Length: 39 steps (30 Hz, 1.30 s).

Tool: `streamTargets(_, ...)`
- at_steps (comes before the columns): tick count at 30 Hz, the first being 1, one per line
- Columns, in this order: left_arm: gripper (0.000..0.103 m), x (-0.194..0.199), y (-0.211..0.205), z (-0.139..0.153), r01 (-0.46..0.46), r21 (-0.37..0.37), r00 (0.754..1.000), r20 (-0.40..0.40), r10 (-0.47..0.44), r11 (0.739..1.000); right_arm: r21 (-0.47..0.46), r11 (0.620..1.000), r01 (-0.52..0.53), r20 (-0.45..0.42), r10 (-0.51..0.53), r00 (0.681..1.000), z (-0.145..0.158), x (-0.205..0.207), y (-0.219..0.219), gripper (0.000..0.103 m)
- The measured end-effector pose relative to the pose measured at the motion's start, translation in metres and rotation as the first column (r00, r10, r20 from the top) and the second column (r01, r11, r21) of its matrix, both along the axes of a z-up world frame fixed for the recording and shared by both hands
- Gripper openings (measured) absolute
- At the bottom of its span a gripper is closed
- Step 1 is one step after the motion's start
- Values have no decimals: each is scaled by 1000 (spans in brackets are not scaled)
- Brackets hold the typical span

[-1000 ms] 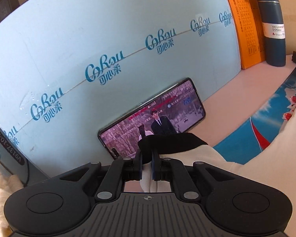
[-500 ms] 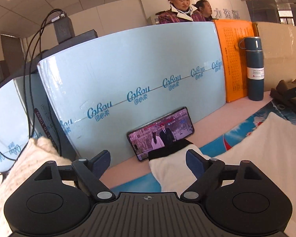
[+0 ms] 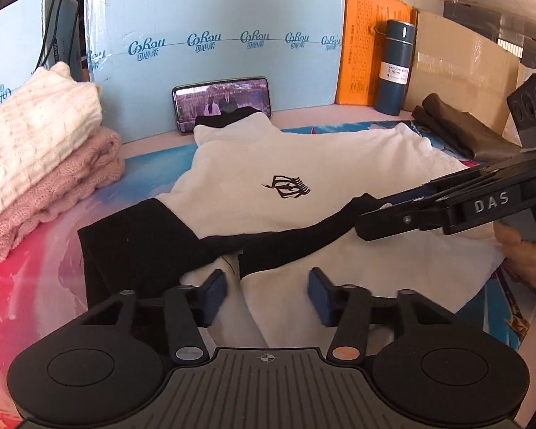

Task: Fold clothes

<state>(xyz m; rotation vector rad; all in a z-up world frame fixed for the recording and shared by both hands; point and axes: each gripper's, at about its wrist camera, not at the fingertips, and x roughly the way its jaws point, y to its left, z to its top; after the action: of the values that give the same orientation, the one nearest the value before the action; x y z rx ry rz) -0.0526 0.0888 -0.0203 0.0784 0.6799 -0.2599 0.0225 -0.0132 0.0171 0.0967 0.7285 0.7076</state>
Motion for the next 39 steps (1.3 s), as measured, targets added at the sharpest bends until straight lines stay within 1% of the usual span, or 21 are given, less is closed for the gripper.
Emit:
streamTargets(1, 12, -4, -2, 1, 15, 10, 1000, 19, -15, 1000, -15, 1000, -8, 18, 9, 1000, -1, -5, 2, 24)
streamTargets(2, 5, -8, -4, 1, 30, 21, 999, 38, -31, 999, -10, 1000, 0, 30, 0, 1000, -2, -9, 0, 21)
streamTargets(3, 5, -13, -4, 4, 40, 12, 997, 65, -40, 999, 21, 1000, 5, 29, -6, 1000, 0, -13, -7, 18)
streamTargets(6, 5, -34, 5, 23, 56, -84, 985, 168, -42, 995, 124, 992, 18, 37, -23, 999, 10, -28, -27, 16)
streamTargets(10, 5, -70, 19, 53, 111, -230, 954, 299, -38, 967, 252, 968, 6, 116, -36, 993, 35, -68, -54, 14)
streamTargets(13, 5, -101, 16, 64, 186, -296, 929, 363, -70, 937, 308, 951, -23, 170, -31, 985, 46, -104, -69, 14)
streamTargets(15, 5, -124, 15, 63, 262, -357, 912, 396, -109, 897, 328, 944, -37, 204, -33, 978, 48, -129, -81, 14)
streamTargets(19, 5, -158, 11, 41, 433, -470, 879, 410, -244, 769, 364, 929, -69, 216, -12, 976, 38, -167, -103, 14)
streamTargets(21, 5, -170, 2, 27, 490, -485, 863, 388, -324, 724, 348, 932, -98, 227, 18, 974, 31, -180, -110, 14)
streamTargets(23, 5, -176, -8, 12, 500, -494, 865, 327, -381, 711, 335, 934, -122, 222, 47, 974, 21, -191, -115, 14)
streamTargets(26, 5, -177, -14, -4, 469, -505, 882, 234, -408, 725, 269, 951, -151, 149, 114, 982, 1, -198, -112, 14)
streamTargets(28, 6, -178, -15, -6, 467, -508, 882, 211, -421, 724, 225, 957, -181, 116, 158, 981, -9, -203, -109, 14)
streamTargets(29, 12, -179, -14, -4, 479, -515, 875, 220, -431, 711, 216, 956, -198, 99, 181, 979, -13, -206, -108, 15)
streamTargets(30, 20, -179, -12, -1, 499, -529, 864, 238, -445, 686, 240, 945, -222, 90, 206, 974, -14, -207, -110, 17)
streamTargets(31, 24, -179, -9, 2, 513, -541, 856, 264, -444, 667, 264, 933, -245, 83, 231, 969, -15, -208, -112, 31)
streamTargets(32, 37, -179, -4, 7, 521, -547, 852, 297, -430, 655, 285, 921, -265, 112, 242, 964, -11, -210, -117, 64)
streamTargets(33, 62, -179, 1, 11, 530, -553, 848, 330, -415, 643, 304, 909, -284, 141, 252, 957, -6, -212, -121, 80)
streamTargets(34, 75, -179, 6, 15, 514, -552, 857, 348, -379, 656, 314, 910, -269, 180, 221, 959, 0, -212, -128, 87)
streamTargets(35, 85, -178, 12, 19, 471, -544, 879, 352, -321, 694, 324, 912, -253, 217, 189, 958, 7, -212, -135, 87)
streamTargets(37, 85, -174, 25, 25, 324, -531, 932, 323, -167, 783, 329, 943, -49, 227, -29, 974, 17, -199, -155, 87)
streamTargets(39, 85, -166, 42, 27, 101, -519, 964, 261, 45, 849, 339, 932, 125, 233, -212, 949, 22, -186, -176, 87)
